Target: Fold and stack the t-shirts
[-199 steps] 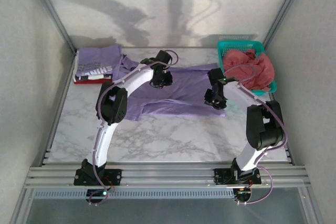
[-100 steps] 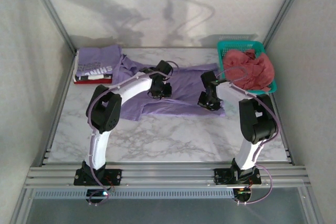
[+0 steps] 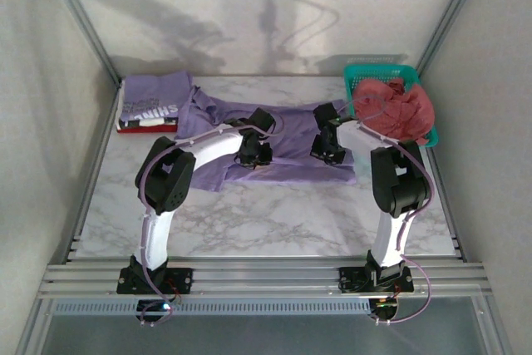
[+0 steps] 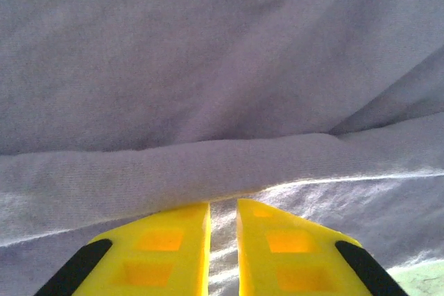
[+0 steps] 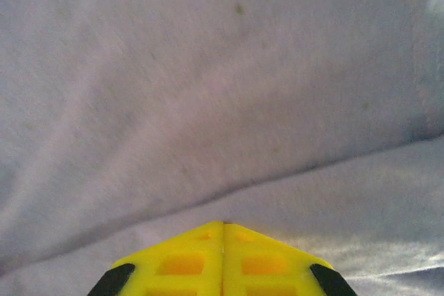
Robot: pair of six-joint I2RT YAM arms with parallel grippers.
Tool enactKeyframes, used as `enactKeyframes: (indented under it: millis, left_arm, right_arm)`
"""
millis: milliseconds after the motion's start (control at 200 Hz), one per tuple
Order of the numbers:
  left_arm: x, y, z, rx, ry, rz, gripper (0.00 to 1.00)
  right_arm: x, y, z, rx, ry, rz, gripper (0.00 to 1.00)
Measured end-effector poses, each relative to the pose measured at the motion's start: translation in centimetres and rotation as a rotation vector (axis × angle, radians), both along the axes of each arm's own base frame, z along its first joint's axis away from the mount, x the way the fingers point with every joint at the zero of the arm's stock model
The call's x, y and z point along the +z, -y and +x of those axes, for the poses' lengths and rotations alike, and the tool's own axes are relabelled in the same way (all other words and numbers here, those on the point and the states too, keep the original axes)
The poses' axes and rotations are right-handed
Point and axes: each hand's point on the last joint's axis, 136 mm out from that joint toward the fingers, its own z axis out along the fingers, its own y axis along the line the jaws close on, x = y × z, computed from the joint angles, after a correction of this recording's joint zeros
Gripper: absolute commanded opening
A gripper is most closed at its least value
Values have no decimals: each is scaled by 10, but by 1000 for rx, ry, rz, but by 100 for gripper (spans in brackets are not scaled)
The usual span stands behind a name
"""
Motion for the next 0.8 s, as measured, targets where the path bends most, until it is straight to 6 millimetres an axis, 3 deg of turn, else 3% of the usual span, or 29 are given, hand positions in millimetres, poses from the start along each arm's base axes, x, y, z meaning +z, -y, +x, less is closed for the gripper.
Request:
enactKeyframes:
  millis: [240, 375, 521, 646, 801]
  left_arm:
    - [-2, 6, 9, 0, 15, -9, 16]
    - [-1, 18, 28, -1, 39, -24, 16]
    - [-2, 26, 55, 8, 69, -40, 16]
    - [0, 26, 79, 20, 95, -44, 16]
    - [13, 21, 101, 39, 132, -51, 16]
  right_arm:
    - [-8, 5, 30, 22, 8, -31, 9]
    - [2, 11, 30, 24, 8, -36, 13]
    - [35, 15, 19, 24, 48, -23, 18]
    - [66, 22, -3, 12, 101, -3, 20]
    - [67, 29, -23, 9, 90, -4, 20]
